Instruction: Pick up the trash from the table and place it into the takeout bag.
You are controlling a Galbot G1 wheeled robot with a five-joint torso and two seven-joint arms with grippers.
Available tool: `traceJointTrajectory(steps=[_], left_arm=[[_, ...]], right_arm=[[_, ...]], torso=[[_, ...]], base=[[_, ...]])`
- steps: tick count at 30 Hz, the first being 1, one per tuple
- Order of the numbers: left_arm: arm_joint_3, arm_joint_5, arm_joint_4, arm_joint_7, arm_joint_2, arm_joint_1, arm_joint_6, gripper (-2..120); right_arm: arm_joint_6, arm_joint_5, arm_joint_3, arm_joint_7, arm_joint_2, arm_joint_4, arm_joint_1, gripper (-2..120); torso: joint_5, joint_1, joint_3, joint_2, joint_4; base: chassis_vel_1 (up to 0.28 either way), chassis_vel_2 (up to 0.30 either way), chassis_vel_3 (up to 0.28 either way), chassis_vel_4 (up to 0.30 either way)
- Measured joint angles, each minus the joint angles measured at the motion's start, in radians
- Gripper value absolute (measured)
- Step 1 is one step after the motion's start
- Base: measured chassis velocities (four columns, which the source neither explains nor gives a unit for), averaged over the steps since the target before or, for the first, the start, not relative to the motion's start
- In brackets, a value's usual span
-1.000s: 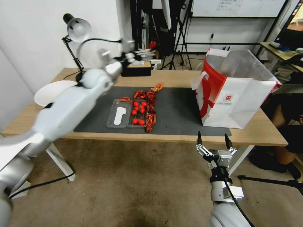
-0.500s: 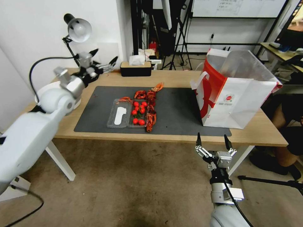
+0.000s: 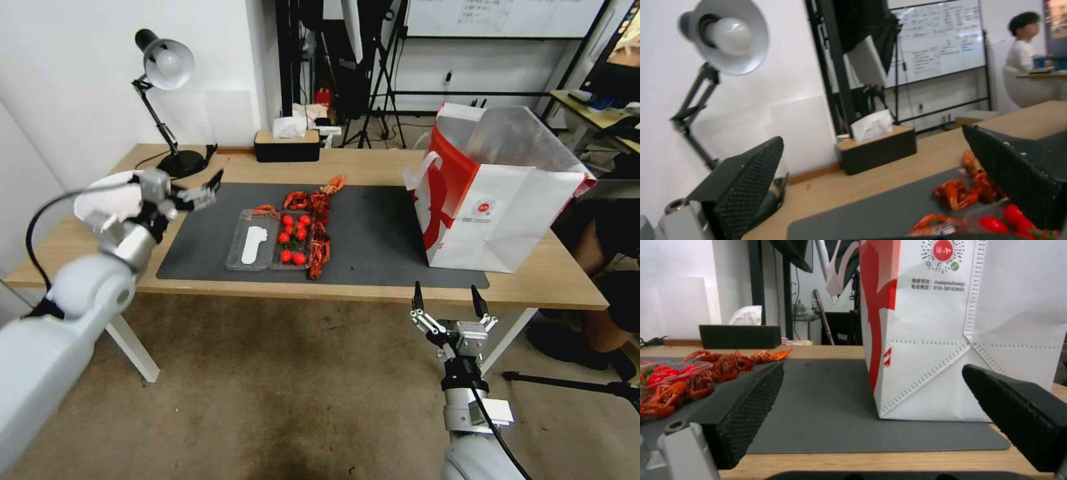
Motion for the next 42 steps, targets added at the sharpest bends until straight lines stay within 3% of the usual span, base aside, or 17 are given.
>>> traceJointTrajectory(steps=[15, 18, 25, 42], left_arm=[[-0.131, 0.078, -0.052, -0.055, -0.090, 0.206, -0.036, 100], [-0.161, 0.107, -0.073, -0.099, -0.142, 0.312, -0.062, 100], [-0.177, 0.146, -0.074, -0.134, -0.215, 0.444, -0.131, 100], [-0.190, 0.200, -0.069, -0.135, -0.298, 0.535, -0.236, 100]], right_arm=[[0.000, 0.000, 0.000, 0.005, -0.007, 0.003, -0.007, 100], [0.001, 0.000, -0.001, 0.005, -0.005, 0.001, -0.004, 100], [0.000, 0.000, -0.010, 0.005, -0.002, -0.006, 0.001, 100], [-0.002, 0.000, -0.022, 0.005, 0.001, -0.021, 0.009, 100]], torso=[[0.0002, 0.000, 0.000, 0.000, -0.0004], [0.0000, 0.000, 0.000, 0.000, -0.0001], [0.0002, 0.000, 0.000, 0.000, -0.0002], [0.0001, 0.000, 0.000, 0.000, -0.0002]], base=[[0.000, 0.000, 0.000, 0.000], [0.000, 0.000, 0.000, 0.000], [0.000, 0.000, 0.000, 0.000], [0.000, 0.000, 0.000, 0.000]])
